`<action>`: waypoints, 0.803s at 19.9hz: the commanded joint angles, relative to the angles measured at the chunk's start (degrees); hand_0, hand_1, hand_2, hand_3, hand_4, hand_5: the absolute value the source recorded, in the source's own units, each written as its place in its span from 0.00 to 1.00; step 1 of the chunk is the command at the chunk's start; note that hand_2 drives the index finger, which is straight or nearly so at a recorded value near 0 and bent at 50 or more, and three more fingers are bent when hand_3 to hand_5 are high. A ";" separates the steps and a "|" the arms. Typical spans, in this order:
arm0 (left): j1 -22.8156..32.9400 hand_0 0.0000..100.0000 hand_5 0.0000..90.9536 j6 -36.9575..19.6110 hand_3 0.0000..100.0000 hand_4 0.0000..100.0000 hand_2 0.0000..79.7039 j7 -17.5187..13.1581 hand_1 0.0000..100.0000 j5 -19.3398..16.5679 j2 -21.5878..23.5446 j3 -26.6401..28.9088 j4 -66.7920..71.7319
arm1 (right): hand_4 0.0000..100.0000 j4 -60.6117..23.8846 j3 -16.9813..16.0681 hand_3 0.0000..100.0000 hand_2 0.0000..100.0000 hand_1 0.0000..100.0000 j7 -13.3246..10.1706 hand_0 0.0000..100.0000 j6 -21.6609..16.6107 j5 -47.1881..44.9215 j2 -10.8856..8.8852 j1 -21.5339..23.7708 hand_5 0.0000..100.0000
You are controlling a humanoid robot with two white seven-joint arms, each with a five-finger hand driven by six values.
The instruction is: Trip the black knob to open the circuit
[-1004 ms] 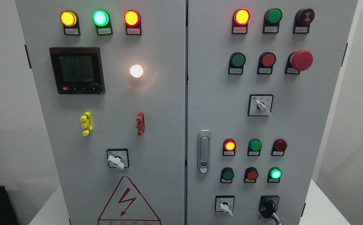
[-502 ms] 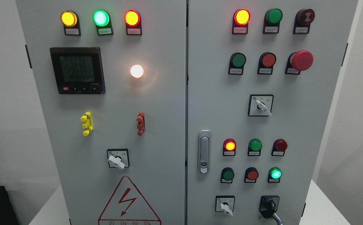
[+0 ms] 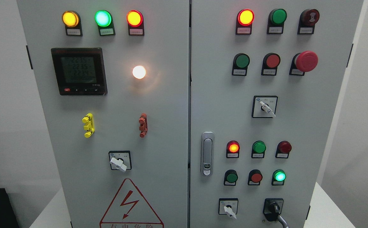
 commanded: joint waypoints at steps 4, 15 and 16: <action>0.00 0.12 0.00 0.30 0.00 0.00 0.00 -0.03 0.39 -1.32 0.00 0.00 0.00 | 0.87 -0.14 -0.80 0.96 0.00 0.00 -0.03 0.00 -0.12 -0.02 -0.84 0.16 0.87; 0.00 0.12 0.00 0.30 0.00 0.00 0.00 -0.03 0.39 -1.32 0.00 0.00 0.00 | 0.83 -2.51 -0.71 0.94 0.00 0.00 -0.03 0.00 -0.83 -0.02 -0.66 3.06 0.80; 0.00 0.12 0.00 0.30 0.00 0.00 0.00 -0.03 0.39 -1.32 0.00 0.00 0.00 | 0.82 -2.86 -0.71 0.93 0.00 0.00 -0.03 0.00 -0.83 -0.02 -0.57 3.76 0.79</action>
